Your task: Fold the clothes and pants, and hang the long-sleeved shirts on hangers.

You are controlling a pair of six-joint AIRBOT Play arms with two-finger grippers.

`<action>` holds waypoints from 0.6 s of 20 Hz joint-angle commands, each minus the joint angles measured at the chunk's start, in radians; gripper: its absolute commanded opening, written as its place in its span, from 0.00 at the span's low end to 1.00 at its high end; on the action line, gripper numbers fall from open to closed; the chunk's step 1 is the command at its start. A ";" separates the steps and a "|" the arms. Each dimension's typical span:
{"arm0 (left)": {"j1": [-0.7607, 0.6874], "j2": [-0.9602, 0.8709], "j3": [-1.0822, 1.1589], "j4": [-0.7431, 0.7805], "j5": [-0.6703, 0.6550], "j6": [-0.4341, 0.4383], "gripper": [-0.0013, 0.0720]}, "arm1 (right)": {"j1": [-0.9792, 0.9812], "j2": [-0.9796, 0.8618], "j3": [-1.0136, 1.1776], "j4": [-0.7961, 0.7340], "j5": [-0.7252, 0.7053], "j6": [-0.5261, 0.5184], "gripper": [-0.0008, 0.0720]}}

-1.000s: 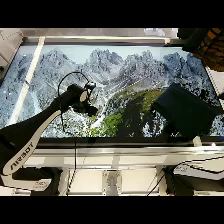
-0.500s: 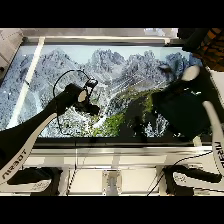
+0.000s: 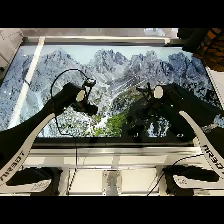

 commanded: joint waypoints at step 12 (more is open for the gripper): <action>0.000 -0.001 0.000 0.000 -0.040 0.000 0.67 | 0.008 -0.006 -0.008 -0.027 0.045 0.072 0.03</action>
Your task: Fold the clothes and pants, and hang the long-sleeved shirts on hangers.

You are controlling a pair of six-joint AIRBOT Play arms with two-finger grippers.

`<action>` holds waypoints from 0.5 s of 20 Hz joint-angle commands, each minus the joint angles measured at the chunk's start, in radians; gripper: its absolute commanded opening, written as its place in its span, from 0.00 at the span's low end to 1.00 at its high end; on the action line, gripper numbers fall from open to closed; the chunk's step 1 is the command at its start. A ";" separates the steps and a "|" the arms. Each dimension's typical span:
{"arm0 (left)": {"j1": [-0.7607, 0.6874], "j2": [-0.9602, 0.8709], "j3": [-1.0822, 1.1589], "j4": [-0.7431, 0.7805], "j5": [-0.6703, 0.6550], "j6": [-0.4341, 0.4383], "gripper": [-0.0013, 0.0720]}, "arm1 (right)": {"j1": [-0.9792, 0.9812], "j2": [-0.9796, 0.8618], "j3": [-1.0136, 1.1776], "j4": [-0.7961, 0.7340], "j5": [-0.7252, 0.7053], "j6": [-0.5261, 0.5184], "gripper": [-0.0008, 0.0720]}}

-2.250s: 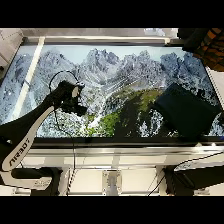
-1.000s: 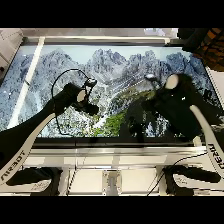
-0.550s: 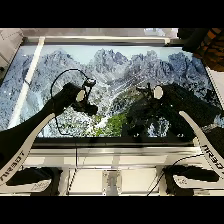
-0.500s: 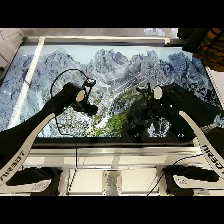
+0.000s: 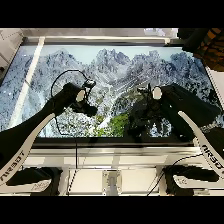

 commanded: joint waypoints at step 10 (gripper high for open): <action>0.000 -0.001 0.000 0.000 -0.003 0.000 0.67 | 0.000 0.000 0.027 -0.049 0.115 0.002 0.03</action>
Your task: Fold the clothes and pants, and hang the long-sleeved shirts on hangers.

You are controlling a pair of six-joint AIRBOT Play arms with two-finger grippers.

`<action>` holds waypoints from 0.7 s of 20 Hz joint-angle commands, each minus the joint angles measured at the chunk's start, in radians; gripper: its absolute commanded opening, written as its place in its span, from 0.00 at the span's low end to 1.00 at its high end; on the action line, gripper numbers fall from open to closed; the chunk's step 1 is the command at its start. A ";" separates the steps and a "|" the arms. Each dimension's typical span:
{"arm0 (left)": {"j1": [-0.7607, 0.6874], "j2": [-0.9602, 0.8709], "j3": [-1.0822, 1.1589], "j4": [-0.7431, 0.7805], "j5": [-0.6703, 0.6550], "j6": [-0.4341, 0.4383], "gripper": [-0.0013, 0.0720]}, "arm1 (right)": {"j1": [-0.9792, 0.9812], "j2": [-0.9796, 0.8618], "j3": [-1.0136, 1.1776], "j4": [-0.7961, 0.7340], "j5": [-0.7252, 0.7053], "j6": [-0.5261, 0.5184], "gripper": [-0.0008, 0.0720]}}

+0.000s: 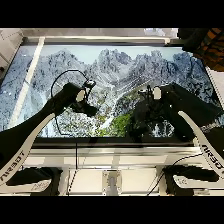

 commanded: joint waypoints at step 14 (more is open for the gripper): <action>0.000 -0.001 0.000 0.000 0.000 0.000 0.68 | 0.000 0.000 0.202 0.003 0.011 0.000 0.03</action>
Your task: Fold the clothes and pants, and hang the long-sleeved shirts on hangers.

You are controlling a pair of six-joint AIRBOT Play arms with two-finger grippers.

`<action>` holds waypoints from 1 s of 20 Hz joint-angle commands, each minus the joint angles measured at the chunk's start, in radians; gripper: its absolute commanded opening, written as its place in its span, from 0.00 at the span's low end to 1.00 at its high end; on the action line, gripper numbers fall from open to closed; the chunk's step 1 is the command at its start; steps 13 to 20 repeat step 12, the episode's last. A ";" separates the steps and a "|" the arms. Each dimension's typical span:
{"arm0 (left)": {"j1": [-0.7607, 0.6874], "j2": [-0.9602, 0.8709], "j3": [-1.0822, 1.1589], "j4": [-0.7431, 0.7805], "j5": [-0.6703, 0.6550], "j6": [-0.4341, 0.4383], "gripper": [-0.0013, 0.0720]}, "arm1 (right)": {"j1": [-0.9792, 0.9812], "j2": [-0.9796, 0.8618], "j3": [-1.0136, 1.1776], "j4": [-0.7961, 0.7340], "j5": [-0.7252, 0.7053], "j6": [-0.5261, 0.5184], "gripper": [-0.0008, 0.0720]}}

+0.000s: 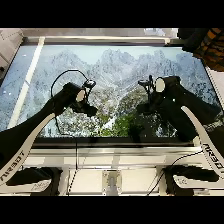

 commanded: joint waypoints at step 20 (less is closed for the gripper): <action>0.000 -0.001 0.000 0.000 0.000 0.000 0.68 | 0.000 0.000 0.226 0.000 -0.008 0.000 0.03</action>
